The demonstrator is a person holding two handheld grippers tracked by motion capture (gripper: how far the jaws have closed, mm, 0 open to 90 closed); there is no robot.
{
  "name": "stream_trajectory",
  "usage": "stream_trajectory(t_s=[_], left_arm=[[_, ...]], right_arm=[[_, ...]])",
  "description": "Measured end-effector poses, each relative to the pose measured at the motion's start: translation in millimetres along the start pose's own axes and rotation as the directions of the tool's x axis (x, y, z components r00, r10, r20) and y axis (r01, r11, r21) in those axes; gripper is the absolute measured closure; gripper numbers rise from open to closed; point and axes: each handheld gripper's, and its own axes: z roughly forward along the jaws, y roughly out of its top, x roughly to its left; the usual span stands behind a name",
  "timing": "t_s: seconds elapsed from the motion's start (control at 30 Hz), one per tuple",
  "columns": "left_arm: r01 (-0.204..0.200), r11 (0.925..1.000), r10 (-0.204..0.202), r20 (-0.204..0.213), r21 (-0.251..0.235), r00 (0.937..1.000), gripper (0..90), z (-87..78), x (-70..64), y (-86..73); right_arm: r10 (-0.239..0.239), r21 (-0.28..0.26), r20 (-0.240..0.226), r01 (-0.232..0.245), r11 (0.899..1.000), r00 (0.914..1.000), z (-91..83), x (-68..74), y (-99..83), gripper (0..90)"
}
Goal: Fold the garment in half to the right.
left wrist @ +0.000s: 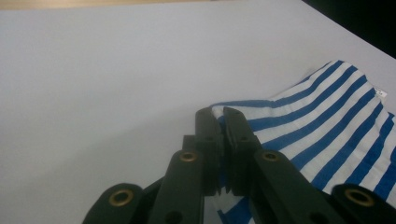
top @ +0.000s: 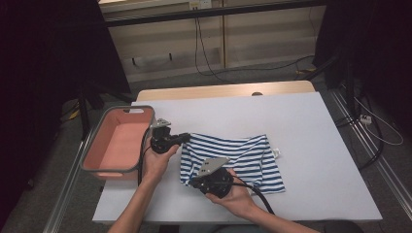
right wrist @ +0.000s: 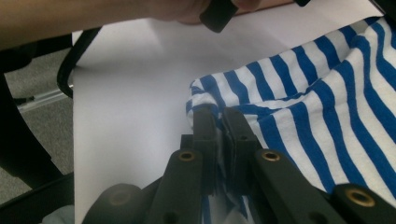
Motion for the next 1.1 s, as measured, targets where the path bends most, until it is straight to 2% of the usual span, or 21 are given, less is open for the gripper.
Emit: stream_trajectory(t_s=[0.17, 0.2, 0.53, 0.8, 1.1], left_arm=[[-0.012, 0.9991, 0.012, -0.011, -0.041, 0.9999, 86.0, -3.7, -2.6, 2.6], [-0.024, 0.9990, 0.024, -0.013, -0.038, 0.9996, 86.0, -4.8, -2.2, 3.1], [-0.033, 0.9956, 0.031, -0.024, -0.088, 0.9992, 86.0, -11.1, -3.6, 6.1], [-0.053, 0.9926, 0.050, -0.027, -0.109, 0.9984, 86.0, -15.9, -6.5, 10.0], [-0.031, 0.9920, 0.028, -0.023, -0.122, 0.9993, 86.0, -20.8, -4.2, 12.5]], right_arm=[[-0.010, -0.046, -0.007, 0.010, 0.999, 0.9999, -4.7, -1.2, 3.4, 85.5], [-0.011, -0.053, -0.007, 0.010, 0.999, 0.9999, -5.6, -1.2, 4.1, 85.5], [-0.022, -0.119, 0.000, 0.022, 0.993, 0.9997, -13.6, 0.0, 11.6, 85.5], [-0.040, -0.139, -0.012, 0.038, 0.990, 0.9991, -18.9, -1.2, 18.3, 85.5], [-0.045, -0.173, -0.019, 0.042, 0.984, 0.9988, -29.5, -4.6, 27.8, 85.5]])
